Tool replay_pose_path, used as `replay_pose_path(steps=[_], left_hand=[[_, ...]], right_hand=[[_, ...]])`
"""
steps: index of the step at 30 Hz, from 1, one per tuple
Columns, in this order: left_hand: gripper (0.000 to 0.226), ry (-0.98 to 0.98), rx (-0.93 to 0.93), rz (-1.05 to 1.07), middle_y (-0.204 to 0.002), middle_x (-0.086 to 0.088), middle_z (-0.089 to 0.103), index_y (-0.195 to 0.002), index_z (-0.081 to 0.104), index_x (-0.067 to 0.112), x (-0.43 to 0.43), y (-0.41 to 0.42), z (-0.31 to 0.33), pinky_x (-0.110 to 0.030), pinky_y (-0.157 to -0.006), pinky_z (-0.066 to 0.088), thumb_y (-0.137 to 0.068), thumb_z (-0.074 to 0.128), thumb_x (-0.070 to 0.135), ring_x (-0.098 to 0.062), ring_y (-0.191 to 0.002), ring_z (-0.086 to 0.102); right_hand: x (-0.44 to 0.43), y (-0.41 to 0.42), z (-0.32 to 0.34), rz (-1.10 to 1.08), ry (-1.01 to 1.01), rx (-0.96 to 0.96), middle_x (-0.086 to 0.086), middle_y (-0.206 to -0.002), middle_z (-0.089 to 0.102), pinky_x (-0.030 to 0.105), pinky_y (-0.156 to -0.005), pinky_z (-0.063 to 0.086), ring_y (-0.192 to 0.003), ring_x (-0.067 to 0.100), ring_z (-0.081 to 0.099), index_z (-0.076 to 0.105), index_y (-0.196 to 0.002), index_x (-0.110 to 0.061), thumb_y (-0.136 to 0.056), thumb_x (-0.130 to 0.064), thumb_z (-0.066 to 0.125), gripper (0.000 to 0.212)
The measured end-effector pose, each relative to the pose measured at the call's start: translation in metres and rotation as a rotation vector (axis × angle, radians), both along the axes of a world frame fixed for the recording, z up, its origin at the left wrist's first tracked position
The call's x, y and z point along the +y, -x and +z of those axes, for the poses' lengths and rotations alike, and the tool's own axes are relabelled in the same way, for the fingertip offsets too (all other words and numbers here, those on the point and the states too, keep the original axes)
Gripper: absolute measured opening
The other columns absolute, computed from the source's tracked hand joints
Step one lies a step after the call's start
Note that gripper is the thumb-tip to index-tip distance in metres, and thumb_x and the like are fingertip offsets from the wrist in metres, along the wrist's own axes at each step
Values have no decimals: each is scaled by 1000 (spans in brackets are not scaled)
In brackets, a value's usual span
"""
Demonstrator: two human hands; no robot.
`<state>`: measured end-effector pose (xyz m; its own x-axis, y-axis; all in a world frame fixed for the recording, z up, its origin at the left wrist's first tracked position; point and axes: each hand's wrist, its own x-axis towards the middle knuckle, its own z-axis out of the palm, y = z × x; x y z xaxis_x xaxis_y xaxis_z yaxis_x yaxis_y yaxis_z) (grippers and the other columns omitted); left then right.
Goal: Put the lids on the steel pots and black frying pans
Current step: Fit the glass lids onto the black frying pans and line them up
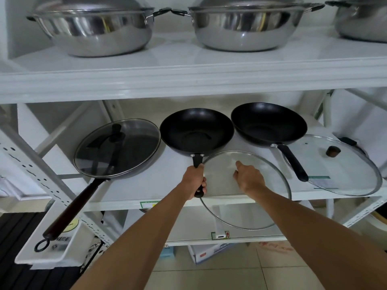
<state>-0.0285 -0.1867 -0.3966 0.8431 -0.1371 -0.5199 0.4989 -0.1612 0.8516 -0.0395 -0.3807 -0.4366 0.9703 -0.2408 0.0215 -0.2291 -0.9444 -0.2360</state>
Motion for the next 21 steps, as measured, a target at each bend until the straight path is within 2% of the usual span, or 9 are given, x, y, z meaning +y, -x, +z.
replay_pose_path(steps=[6,12,15,21], left_hand=[[29,23,-6,-6,-59,-7,43,-99,47,7,1,-2,-3,-23,-40,39,-104,36,33,-18,-41,39],[28,4,-22,-23,-58,-8,43,-94,44,7,1,-4,-3,-25,-42,40,-103,36,33,-19,-40,40],[29,-9,-33,-28,-58,-8,44,-96,46,7,1,-4,-3,-25,-40,40,-104,36,33,-20,-41,42],[27,8,-22,-15,-57,-7,44,-100,48,8,1,-6,-5,-30,-47,40,-102,38,33,-20,-39,41]], right_hand=[[-2,10,-1,9,-1,-25,15,-95,68,36,-67,47,-89,37,66,53,-124,-13,-100,-25,44,28],[-7,30,1,6,-1,-13,11,-82,65,33,-61,43,-76,34,63,53,-115,-12,-100,-26,44,22],[-10,44,1,18,2,-22,6,-72,60,33,-58,46,-66,29,60,51,-105,-11,-100,-26,45,16],[-12,63,4,11,-5,-21,7,-72,64,38,-61,55,-67,31,64,49,-97,-13,-99,-28,47,15]])
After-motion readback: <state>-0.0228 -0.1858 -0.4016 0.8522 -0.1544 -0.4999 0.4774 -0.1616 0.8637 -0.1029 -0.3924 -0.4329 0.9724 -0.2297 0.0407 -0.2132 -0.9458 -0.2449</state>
